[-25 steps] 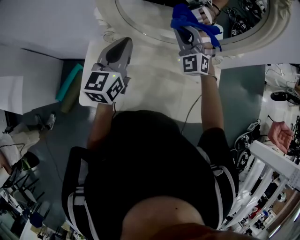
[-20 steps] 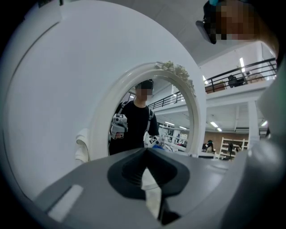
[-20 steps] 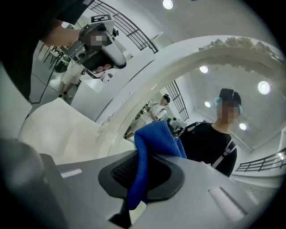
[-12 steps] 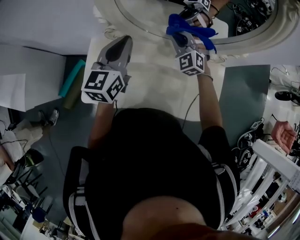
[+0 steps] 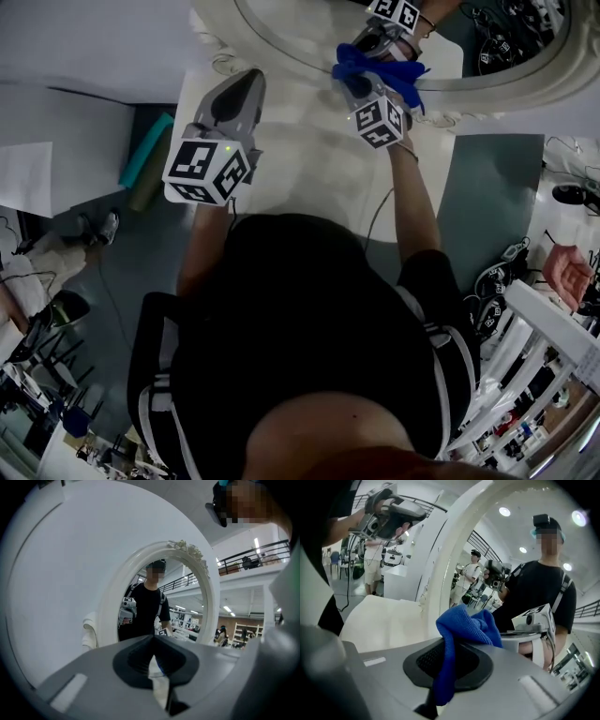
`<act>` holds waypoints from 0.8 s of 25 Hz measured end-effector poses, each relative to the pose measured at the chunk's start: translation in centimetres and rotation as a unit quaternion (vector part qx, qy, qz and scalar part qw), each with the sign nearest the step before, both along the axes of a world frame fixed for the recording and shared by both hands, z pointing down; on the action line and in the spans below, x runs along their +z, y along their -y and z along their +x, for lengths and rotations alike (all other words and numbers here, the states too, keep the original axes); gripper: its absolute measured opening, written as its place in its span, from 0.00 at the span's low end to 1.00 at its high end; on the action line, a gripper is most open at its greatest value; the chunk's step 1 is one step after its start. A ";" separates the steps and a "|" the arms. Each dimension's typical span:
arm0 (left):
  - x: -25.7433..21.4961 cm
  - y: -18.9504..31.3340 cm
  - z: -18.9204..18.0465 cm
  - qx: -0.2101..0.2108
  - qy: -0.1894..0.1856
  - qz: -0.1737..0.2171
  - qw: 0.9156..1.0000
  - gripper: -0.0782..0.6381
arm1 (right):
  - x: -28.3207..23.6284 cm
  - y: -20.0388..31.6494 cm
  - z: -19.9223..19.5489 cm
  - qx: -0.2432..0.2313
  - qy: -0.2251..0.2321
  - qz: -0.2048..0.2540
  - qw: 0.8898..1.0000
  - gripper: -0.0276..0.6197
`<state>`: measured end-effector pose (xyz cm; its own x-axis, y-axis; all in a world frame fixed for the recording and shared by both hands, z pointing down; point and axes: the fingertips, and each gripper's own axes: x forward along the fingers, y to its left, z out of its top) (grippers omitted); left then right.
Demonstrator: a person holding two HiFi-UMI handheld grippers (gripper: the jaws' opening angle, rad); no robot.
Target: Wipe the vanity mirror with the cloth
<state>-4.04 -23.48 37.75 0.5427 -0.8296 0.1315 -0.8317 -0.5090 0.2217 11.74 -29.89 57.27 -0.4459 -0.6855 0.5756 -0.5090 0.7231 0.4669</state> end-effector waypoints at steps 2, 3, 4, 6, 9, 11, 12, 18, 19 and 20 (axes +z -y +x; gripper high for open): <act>0.4 -0.1 0.0 -0.002 0.000 -0.002 1.000 0.12 | 0.8 0.0 0.2 0.007 0.012 -0.018 1.000 0.09; 0.5 -0.1 -0.1 -0.003 0.001 -0.004 1.000 0.12 | 1.3 0.0 0.2 0.010 0.013 -0.028 0.999 0.09; 0.6 -0.1 -0.2 -0.004 0.001 -0.005 1.000 0.12 | 1.7 -0.1 0.1 0.014 0.015 -0.038 0.999 0.09; 0.6 -0.2 -0.6 -0.005 0.000 -0.007 1.000 0.12 | 2.4 0.0 0.0 0.024 0.026 -0.062 0.997 0.09; 0.5 0.0 -0.9 -0.006 0.002 -0.009 1.000 0.12 | 2.9 0.2 0.1 0.038 0.050 -0.085 0.994 0.09; 0.5 0.0 -1.1 -0.008 0.002 -0.010 1.000 0.12 | 3.2 0.4 0.0 0.042 0.062 -0.093 0.993 0.09; 0.6 -0.1 -1.2 -0.009 0.001 -0.011 1.000 0.12 | 3.2 0.4 0.0 0.045 0.067 -0.097 0.992 0.09; 1.0 -0.5 -1.0 -0.005 -0.001 -0.014 1.000 0.12 | 4.0 0.1 -0.3 0.049 0.069 -0.113 0.990 0.09; 1.1 -0.5 -0.9 -0.004 -0.001 -0.014 1.000 0.12 | 4.1 0.0 -0.3 0.049 0.071 -0.113 0.990 0.09; 1.1 -0.6 -0.9 -0.004 -0.002 -0.013 1.000 0.12 | 4.1 -0.1 -0.4 0.050 0.080 -0.114 0.989 0.09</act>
<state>-4.92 -22.86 38.81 0.5367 -0.8301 0.1513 -0.8349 -0.4965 0.2375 11.36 -29.82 61.34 -0.4810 -0.5906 0.6479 -0.6372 0.7431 0.2044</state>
